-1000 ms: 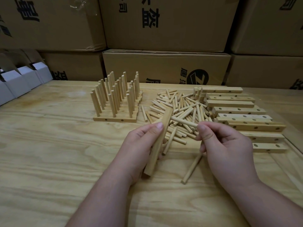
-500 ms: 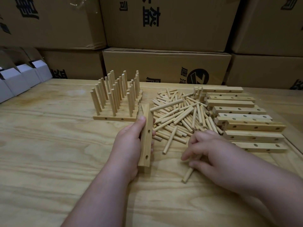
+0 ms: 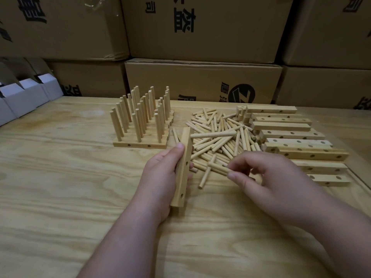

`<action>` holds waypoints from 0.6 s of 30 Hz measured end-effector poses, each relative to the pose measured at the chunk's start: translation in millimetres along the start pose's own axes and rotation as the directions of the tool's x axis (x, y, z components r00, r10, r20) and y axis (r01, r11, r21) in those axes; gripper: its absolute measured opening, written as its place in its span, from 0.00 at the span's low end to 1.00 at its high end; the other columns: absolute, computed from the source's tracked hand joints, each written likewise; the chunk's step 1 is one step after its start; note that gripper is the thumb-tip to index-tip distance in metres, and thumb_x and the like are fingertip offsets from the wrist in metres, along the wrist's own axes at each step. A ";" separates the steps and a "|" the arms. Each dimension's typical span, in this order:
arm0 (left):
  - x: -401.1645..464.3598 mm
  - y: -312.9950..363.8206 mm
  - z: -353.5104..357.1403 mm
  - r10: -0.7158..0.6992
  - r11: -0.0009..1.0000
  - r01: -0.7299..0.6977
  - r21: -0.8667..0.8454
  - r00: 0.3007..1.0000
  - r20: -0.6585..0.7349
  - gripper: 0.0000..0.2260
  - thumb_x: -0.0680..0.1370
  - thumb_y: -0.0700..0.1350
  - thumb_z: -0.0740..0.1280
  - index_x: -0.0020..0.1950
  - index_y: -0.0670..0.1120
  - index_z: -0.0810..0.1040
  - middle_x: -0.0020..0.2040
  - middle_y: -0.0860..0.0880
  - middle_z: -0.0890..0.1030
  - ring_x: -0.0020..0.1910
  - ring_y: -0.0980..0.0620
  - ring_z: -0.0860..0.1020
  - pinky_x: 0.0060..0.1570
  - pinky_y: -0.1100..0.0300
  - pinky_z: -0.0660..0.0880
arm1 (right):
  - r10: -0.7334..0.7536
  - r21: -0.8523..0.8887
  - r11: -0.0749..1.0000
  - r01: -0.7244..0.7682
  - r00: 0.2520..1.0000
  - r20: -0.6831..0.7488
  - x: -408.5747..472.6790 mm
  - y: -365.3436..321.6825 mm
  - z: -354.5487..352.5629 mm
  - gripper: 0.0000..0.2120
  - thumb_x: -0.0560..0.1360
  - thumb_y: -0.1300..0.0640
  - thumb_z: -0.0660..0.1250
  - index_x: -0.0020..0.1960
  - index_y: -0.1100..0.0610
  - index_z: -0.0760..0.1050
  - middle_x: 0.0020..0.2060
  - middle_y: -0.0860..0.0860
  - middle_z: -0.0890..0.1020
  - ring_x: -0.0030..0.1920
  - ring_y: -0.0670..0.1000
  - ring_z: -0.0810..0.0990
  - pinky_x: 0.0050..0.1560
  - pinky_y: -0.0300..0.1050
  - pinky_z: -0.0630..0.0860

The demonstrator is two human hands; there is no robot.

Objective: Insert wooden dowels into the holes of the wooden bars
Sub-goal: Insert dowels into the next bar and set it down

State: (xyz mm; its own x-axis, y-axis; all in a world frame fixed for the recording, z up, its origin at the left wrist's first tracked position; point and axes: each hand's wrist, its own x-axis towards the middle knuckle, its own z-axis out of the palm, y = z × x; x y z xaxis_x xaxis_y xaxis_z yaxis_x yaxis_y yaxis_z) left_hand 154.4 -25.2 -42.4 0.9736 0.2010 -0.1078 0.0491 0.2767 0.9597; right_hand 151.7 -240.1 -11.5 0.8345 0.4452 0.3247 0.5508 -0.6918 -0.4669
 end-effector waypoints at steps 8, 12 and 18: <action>-3.1 -3.9 7.6 0.040 0.997 -0.044 0.061 0.997 0.066 0.12 0.81 0.49 0.67 0.44 0.45 0.85 0.30 0.47 0.80 0.24 0.53 0.76 0.24 0.61 0.73 | -0.033 0.075 0.996 0.042 0.992 -0.120 -1.9 -9.3 17.8 0.08 0.73 0.45 0.68 0.49 0.45 0.82 0.42 0.36 0.80 0.47 0.38 0.79 0.45 0.37 0.77; -4.0 -4.6 9.5 0.060 0.996 -0.066 0.066 0.995 0.085 0.12 0.81 0.48 0.67 0.42 0.46 0.85 0.31 0.47 0.80 0.25 0.52 0.76 0.25 0.61 0.74 | -0.034 0.052 0.998 0.041 0.991 -0.129 -1.4 -9.6 20.7 0.06 0.73 0.47 0.70 0.48 0.45 0.82 0.42 0.36 0.80 0.47 0.40 0.79 0.46 0.37 0.76; -3.4 -5.8 10.5 0.075 0.990 -0.083 0.111 0.994 0.078 0.11 0.81 0.50 0.66 0.42 0.52 0.86 0.34 0.48 0.83 0.33 0.49 0.79 0.34 0.55 0.77 | -0.038 0.034 0.998 0.043 0.989 -0.144 -0.6 -9.3 23.0 0.03 0.73 0.51 0.73 0.48 0.46 0.83 0.41 0.37 0.80 0.47 0.40 0.79 0.44 0.31 0.72</action>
State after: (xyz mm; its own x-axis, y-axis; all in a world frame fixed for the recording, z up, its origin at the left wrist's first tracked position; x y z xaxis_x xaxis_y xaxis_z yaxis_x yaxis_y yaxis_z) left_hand 153.2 -37.4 -44.8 0.9891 0.1468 -0.0148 -0.0078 0.1527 0.9882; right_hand 146.6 -220.9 -26.3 0.8016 0.3846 0.4577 0.5868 -0.6524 -0.4796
